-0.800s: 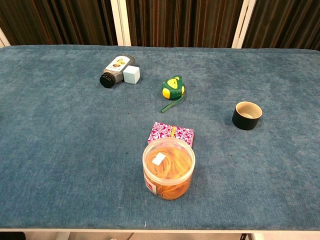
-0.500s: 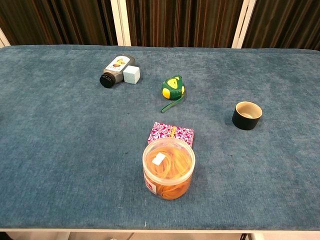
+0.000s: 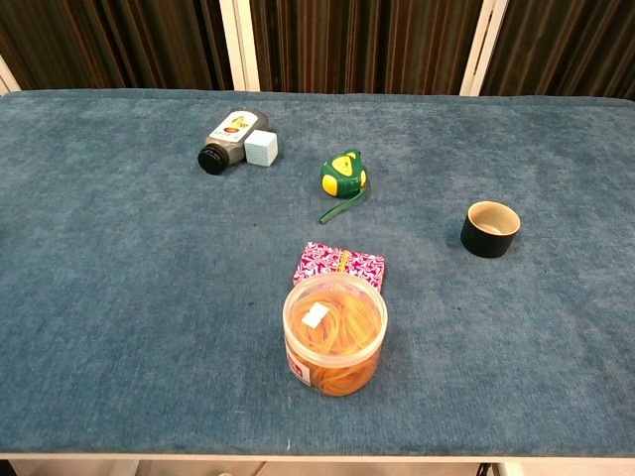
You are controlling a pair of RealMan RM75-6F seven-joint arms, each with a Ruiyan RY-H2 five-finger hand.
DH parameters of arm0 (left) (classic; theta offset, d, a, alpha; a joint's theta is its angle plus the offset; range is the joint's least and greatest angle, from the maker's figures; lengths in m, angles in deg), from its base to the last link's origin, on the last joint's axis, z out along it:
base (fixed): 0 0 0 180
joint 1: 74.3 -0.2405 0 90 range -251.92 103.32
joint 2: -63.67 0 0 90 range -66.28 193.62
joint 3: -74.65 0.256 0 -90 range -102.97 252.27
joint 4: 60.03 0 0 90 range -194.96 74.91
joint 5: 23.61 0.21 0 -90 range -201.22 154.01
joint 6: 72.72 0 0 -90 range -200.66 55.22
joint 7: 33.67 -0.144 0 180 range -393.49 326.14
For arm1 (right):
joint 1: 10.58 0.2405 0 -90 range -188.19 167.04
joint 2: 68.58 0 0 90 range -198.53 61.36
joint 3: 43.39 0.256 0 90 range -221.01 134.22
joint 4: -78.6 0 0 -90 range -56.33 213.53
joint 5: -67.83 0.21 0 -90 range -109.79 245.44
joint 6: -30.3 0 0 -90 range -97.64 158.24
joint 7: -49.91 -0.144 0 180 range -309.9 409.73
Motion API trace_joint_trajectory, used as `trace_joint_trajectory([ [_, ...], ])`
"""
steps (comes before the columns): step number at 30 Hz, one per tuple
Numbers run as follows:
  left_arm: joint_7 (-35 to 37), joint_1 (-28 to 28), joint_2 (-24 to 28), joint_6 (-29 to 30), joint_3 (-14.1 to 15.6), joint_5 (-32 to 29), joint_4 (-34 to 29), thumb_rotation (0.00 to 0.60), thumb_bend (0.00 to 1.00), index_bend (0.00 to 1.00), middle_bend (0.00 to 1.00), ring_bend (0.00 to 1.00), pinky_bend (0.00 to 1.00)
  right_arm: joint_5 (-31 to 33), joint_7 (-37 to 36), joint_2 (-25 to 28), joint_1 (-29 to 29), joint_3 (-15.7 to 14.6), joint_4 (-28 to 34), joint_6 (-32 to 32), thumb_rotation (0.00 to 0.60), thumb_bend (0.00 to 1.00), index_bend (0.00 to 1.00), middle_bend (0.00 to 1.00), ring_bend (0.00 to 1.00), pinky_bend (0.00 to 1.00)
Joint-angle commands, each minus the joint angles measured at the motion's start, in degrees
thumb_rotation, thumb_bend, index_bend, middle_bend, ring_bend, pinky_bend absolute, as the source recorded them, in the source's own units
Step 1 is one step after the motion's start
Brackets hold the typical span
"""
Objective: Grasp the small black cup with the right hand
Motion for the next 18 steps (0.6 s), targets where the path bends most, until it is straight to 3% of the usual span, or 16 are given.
trace_joint_trajectory([
  [1, 0.2, 0.0, 0.1, -0.2, -0.1, -0.3, -0.1, 0.600, 0.46, 0.14, 0.04, 0.13, 0.08, 4.7, -2.9, -1.4, 4.2, 2.1, -2.3, -6.7, 0.600, 0.24, 0.13, 0.16, 0.14, 0.17],
  [7, 0.2, 0.2, 0.3, -0.7, 0.1, -0.2, -0.1, 0.600, 0.46, 0.14, 0.04, 0.13, 0.08, 13.1, -2.4, -5.0, 12.6, 6.6, -6.3, -18.3, 0.600, 0.24, 0.13, 0.16, 0.14, 0.17],
  [15, 0.0, 0.1, 0.4, -0.7, 0.0, -0.5, -0.2, 0.600, 0.46, 0.14, 0.04, 0.13, 0.08, 19.7, -0.1, -11.8, 20.8, 10.2, -11.5, -25.6, 0.600, 0.24, 0.13, 0.16, 0.14, 0.17],
  [18, -0.1, 0.2, 0.4, -1.0, 0.0, -0.6, -0.2, 0.600, 0.46, 0.14, 0.04, 0.13, 0.08, 21.6, 0.7, -14.3, 23.0, 10.6, -13.3, -27.4, 0.600, 0.24, 0.15, 0.16, 0.18, 0.22],
])
